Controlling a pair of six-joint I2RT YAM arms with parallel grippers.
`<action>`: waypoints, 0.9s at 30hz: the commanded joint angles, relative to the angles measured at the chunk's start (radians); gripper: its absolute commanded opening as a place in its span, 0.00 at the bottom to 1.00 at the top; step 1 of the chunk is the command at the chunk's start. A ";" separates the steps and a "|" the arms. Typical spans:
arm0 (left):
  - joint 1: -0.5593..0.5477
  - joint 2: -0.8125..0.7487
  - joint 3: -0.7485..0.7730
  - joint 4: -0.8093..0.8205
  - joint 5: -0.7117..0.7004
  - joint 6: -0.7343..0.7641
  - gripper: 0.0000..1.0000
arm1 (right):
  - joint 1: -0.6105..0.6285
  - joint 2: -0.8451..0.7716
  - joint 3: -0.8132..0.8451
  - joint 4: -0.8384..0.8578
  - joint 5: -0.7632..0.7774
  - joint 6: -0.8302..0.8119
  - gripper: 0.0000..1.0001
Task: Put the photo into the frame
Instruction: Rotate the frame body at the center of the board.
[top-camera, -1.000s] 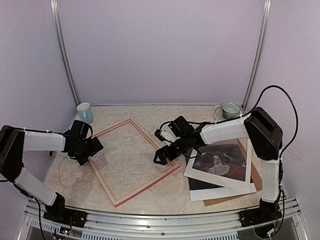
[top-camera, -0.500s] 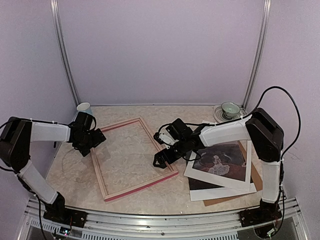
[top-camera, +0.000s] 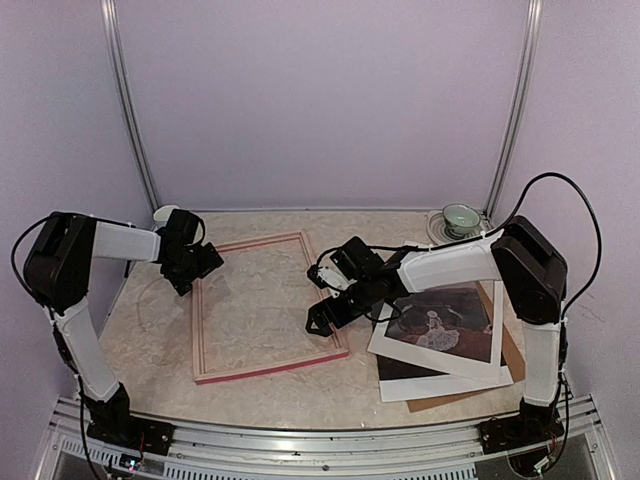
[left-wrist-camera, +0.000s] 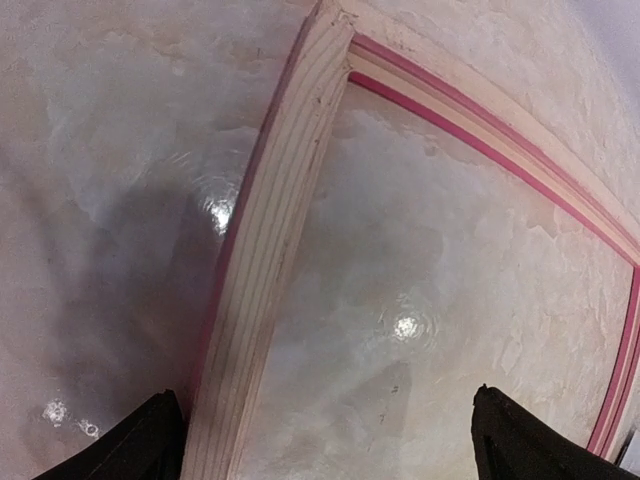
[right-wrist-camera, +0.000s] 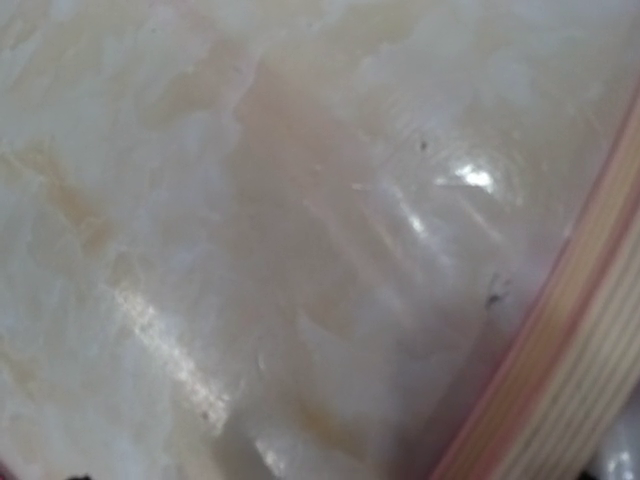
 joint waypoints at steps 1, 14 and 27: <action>-0.019 0.060 0.085 0.023 0.119 -0.005 0.99 | 0.033 0.009 0.050 0.054 -0.038 -0.004 0.99; -0.019 0.173 0.222 -0.004 0.146 0.017 0.99 | 0.033 0.038 0.120 0.012 0.040 -0.002 0.99; -0.041 0.208 0.257 -0.005 0.132 0.026 0.99 | 0.033 0.007 0.078 0.009 0.043 0.013 0.99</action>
